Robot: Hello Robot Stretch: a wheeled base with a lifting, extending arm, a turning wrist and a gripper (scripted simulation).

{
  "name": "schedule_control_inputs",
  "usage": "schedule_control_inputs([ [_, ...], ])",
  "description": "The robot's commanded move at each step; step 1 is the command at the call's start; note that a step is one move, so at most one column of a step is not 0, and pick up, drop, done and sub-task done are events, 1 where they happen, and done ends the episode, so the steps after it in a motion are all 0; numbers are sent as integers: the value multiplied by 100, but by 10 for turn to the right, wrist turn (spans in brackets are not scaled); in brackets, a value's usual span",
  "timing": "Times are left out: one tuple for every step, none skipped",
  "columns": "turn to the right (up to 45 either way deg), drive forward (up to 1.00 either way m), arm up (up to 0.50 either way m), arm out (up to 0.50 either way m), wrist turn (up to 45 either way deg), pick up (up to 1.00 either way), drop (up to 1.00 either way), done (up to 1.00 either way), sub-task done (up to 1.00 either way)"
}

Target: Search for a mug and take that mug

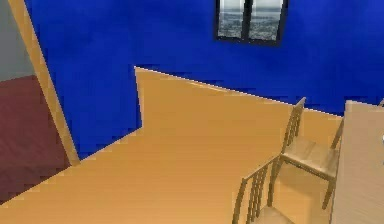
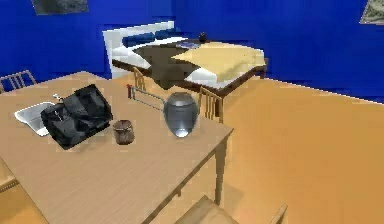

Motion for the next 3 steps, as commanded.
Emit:
schedule_control_inputs([
  [-150, 0, 0, 0, 0, 0, 0, 0, 0],
  [450, 0, 0, 0, 0, 0, 0, 0, 0],
  [450, 0, 0, 0, 0, 0, 0, 0, 0],
])
